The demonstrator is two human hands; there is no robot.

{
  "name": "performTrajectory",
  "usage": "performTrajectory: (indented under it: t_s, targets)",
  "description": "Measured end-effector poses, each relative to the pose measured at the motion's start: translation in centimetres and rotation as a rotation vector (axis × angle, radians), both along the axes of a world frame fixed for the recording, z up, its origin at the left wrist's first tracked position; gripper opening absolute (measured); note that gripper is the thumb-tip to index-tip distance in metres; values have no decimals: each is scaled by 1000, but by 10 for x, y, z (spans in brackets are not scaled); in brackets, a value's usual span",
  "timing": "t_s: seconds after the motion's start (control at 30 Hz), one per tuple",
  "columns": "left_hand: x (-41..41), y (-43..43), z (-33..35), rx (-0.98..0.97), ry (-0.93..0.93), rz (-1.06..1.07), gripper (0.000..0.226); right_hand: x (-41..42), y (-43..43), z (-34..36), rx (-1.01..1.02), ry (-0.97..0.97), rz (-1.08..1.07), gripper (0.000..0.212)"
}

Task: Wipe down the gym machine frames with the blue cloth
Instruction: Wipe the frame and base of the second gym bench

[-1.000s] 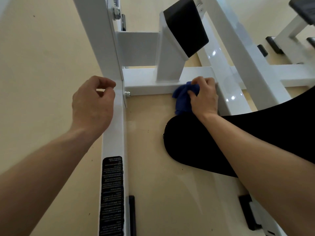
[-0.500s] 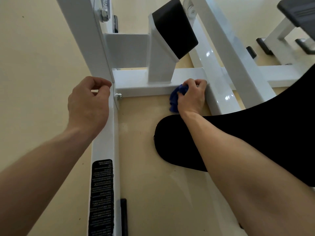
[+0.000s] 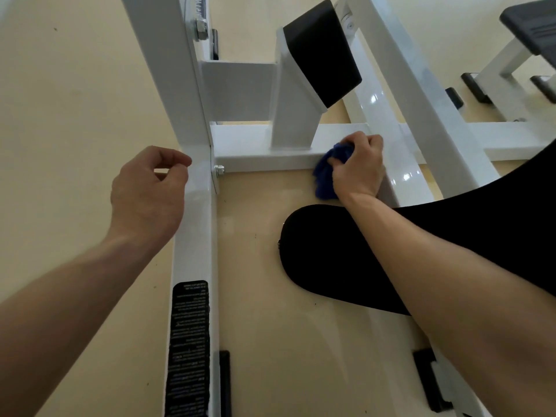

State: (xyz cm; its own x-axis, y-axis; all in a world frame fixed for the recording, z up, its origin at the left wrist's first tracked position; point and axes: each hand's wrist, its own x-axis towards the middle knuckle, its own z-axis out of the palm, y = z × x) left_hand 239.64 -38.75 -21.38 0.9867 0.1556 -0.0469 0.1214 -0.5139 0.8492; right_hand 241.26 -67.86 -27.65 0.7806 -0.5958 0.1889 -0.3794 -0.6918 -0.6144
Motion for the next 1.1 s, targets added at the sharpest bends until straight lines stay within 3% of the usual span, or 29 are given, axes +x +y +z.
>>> performTrajectory:
  t_s: [0.17, 0.4, 0.47, 0.63, 0.83, 0.97, 1.1]
  targets:
    - [2, -9, -2, 47, 14, -12, 18, 17, 49, 5, -10, -41, 242, 28]
    - [-6, 10, -6, 174, 47, -68, 18, 13, 8, 16, 5, -22, -71, 30]
    - [-10, 20, -6, 197, 61, -76, 17, 10, 13, 20, 24, -1, -58, 32]
    - [-16, 33, -9, 177, 52, -145, 15, -23, 74, 17, 143, -18, 341, 32]
    - [-26, 32, -5, -37, 78, -328, 51, -16, 135, 67, 405, -166, 635, 34]
    - [-18, 42, 0, 3, 47, -170, 17, -15, 153, 62, 482, -122, 672, 35]
    - [-11, 58, 10, 109, 42, -31, 14, -15, 154, 57, 472, 16, 588, 35]
